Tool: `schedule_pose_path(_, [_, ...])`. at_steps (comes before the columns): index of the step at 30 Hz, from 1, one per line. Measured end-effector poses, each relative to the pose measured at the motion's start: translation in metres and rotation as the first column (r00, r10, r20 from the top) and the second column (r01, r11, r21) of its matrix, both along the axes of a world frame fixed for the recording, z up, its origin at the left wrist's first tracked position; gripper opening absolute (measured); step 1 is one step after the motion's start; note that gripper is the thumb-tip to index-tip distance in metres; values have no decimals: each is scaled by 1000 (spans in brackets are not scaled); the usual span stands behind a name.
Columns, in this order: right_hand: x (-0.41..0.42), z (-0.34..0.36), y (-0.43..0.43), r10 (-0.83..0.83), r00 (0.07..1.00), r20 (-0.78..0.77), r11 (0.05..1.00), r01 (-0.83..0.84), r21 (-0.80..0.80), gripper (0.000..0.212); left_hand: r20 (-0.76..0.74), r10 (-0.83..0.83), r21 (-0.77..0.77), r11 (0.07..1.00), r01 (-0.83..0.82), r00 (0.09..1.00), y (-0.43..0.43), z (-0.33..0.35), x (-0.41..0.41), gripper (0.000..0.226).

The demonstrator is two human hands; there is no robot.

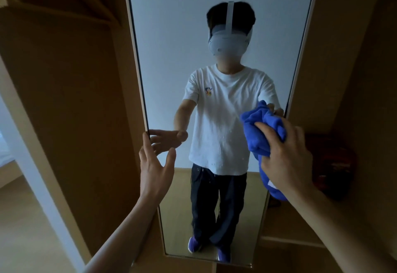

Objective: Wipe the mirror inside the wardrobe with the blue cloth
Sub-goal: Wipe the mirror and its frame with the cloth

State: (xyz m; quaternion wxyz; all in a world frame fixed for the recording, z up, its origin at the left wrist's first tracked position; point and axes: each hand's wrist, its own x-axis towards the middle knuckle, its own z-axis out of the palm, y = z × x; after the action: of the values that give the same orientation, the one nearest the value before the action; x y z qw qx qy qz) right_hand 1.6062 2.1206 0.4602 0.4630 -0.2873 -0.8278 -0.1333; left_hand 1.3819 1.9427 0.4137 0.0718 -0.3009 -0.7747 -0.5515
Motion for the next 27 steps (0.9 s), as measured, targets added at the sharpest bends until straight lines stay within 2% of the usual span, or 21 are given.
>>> schedule_pose_path(3, [-11,-2,-5,-7,998,-60,998,3,-65,71,4,8,0,1000,-8,1000,2,0,1,86])
schedule_pose_path(9, [-13,-10,-7,49,972,-229,997,-61,-42,58,-35,-11,47,999,12,999,-3,-6,-7,83])
schedule_pose_path(16, [-34,-14,-18,-47,923,-382,994,8,-105,58,-27,-51,44,998,52,998,-9,-6,-16,81])
schedule_pose_path(27, [-39,0,-32,-22,894,-448,977,-76,-201,47,9,-146,87,986,144,989,-16,-4,-24,72])
